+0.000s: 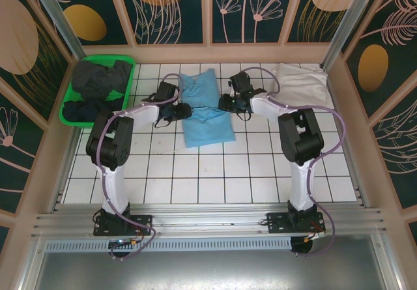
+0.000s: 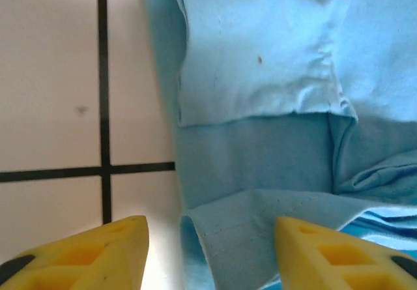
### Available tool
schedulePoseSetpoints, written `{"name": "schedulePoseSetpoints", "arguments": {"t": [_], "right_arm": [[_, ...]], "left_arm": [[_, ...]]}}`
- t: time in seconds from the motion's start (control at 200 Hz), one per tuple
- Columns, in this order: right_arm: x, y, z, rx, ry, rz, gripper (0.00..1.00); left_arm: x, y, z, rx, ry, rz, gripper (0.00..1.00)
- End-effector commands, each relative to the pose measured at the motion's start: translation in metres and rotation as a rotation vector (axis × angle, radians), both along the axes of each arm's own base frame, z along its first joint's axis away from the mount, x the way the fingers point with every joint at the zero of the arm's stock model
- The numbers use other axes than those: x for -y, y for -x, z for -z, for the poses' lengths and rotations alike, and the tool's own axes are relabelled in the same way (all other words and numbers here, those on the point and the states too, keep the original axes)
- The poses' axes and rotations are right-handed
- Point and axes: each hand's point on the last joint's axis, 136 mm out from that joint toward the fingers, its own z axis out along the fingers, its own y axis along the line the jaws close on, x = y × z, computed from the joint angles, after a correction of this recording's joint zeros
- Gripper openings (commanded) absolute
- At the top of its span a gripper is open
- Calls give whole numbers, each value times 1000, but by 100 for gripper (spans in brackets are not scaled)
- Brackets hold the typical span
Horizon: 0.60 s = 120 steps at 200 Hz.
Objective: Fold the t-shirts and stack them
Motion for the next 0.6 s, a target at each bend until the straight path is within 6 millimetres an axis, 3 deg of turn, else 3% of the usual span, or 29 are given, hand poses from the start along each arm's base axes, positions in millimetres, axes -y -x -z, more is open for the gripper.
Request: {"name": "schedulePoseSetpoints", "arguments": {"t": [0.0, 0.12, 0.23, 0.315, 0.435, 0.596], "right_arm": [[14, -8, -38, 111, 36, 44, 41], [11, 11, -43, 150, 8, 43, 43], [-20, 32, -36, 140, -62, -56, 42], [-42, 42, -19, 93, -107, -127, 39], [-44, 27, 4, 53, -70, -117, 34], [-44, -6, 7, 69, -44, -106, 34]], "left_arm": [[-5, -18, -21, 47, -7, -13, 57], [-12, -30, -38, 85, -51, -38, 61], [-14, -35, -53, 116, -61, -37, 62], [-4, -26, -61, 121, -6, 5, 62], [7, -3, -70, 140, 65, 53, 61], [27, 31, -65, 139, 56, 130, 58]]}}
